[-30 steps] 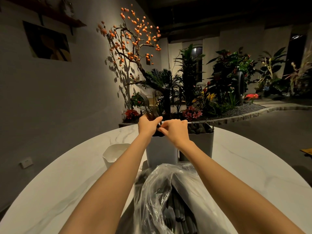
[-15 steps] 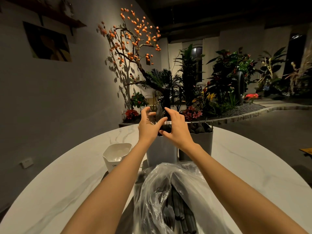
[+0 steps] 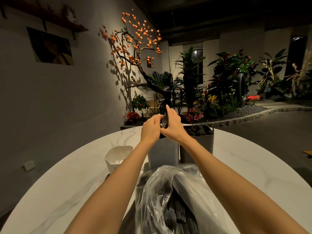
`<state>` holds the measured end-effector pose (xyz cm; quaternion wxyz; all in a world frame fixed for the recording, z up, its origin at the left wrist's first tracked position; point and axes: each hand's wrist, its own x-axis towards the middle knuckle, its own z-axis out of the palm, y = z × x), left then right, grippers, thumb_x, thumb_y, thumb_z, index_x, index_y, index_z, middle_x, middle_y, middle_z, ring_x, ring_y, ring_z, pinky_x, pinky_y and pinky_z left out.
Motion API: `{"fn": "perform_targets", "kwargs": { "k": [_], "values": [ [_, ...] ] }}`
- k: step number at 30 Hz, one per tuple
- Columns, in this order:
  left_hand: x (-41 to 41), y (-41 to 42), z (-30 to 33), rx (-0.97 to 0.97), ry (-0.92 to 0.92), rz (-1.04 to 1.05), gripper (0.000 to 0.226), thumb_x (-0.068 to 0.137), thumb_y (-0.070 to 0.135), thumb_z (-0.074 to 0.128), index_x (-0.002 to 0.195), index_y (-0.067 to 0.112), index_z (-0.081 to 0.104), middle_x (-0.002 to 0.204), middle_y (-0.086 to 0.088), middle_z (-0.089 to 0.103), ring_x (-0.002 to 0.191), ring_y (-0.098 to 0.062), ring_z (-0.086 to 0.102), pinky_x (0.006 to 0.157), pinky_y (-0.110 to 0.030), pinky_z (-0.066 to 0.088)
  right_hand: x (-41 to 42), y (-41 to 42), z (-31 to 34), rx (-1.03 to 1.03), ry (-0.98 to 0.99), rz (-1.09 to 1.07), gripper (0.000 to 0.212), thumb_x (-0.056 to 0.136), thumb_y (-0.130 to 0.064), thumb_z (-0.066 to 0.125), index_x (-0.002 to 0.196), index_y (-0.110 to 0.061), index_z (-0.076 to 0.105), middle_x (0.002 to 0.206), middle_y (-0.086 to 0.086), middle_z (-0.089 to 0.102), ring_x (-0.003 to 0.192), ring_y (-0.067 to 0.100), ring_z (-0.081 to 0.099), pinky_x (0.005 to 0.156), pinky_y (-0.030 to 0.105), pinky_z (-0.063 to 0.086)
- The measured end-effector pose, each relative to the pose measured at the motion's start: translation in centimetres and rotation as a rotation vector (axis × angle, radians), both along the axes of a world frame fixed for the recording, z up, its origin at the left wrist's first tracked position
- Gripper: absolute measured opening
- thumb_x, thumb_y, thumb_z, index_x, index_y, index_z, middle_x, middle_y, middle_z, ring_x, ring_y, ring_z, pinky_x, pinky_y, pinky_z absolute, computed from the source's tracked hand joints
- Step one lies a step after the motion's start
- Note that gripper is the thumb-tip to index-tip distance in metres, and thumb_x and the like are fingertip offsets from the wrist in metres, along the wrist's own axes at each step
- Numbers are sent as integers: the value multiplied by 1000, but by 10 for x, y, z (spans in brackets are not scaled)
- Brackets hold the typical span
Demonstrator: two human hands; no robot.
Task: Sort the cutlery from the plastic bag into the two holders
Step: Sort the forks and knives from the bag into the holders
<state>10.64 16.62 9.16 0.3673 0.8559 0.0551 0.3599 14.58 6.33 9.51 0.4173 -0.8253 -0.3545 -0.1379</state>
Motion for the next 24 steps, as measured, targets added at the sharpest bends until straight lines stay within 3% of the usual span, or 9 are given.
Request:
{"fn": "perform_targets", "kwargs": {
  "k": [3, 7, 9, 13, 17, 21, 24],
  "values": [
    [-3, -1, -5, 115, 205, 89, 53, 105, 38, 18, 110, 12, 64, 112, -7, 66, 111, -27, 54, 96, -40, 31, 0, -4, 0, -138, -71, -46, 87, 84, -17, 56, 155, -18, 5, 162, 3, 3, 149, 19, 4, 118, 49, 14],
    [-2, -2, -3, 175, 285, 118, 52, 106, 38, 16, 115, 16, 62, 119, -7, 63, 116, -28, 51, 99, -42, 27, 2, -6, 6, -89, -33, -35, 84, 84, -12, 53, 155, -16, 8, 162, 2, 4, 149, 17, 5, 118, 48, 16],
    [-2, -1, -3, 255, 338, 129, 48, 106, 34, 14, 126, 22, 56, 128, -6, 60, 121, -28, 48, 102, -46, 27, 5, -6, 11, -76, 3, 3, 84, 83, -4, 50, 155, -20, 10, 162, 0, 5, 149, 18, 5, 117, 50, 16],
    [-4, 2, -6, 318, 373, 137, 42, 106, 32, 16, 129, 28, 50, 129, -2, 58, 122, -27, 46, 102, -48, 26, 6, -9, 15, -120, -62, -69, 74, 83, 2, 48, 150, -19, 28, 158, -2, 21, 142, 24, 22, 109, 49, 28],
    [-5, 3, -10, 185, 252, 89, 41, 104, 42, 24, 136, 31, 47, 127, 0, 61, 125, -24, 46, 104, -45, 22, 8, -17, 10, -92, -142, -141, 58, 86, -4, 48, 142, -19, 43, 146, 2, 43, 131, 26, 35, 105, 44, 31],
    [-9, 6, -17, 76, -48, 71, 35, 104, 33, 37, 132, 28, 55, 124, 3, 64, 120, -18, 52, 108, -41, 25, 9, -23, -11, -161, -144, -149, 37, 93, -16, 45, 124, -23, 63, 126, 1, 62, 121, 22, 43, 106, 41, 29],
    [-15, 10, -18, 124, -171, 80, 31, 102, 29, 43, 124, 25, 64, 122, 5, 66, 118, -14, 55, 109, -44, 28, 7, -24, -21, -170, -175, -132, 35, 94, -18, 44, 120, -25, 67, 118, 0, 66, 119, 20, 42, 106, 39, 23]
  ]
}}
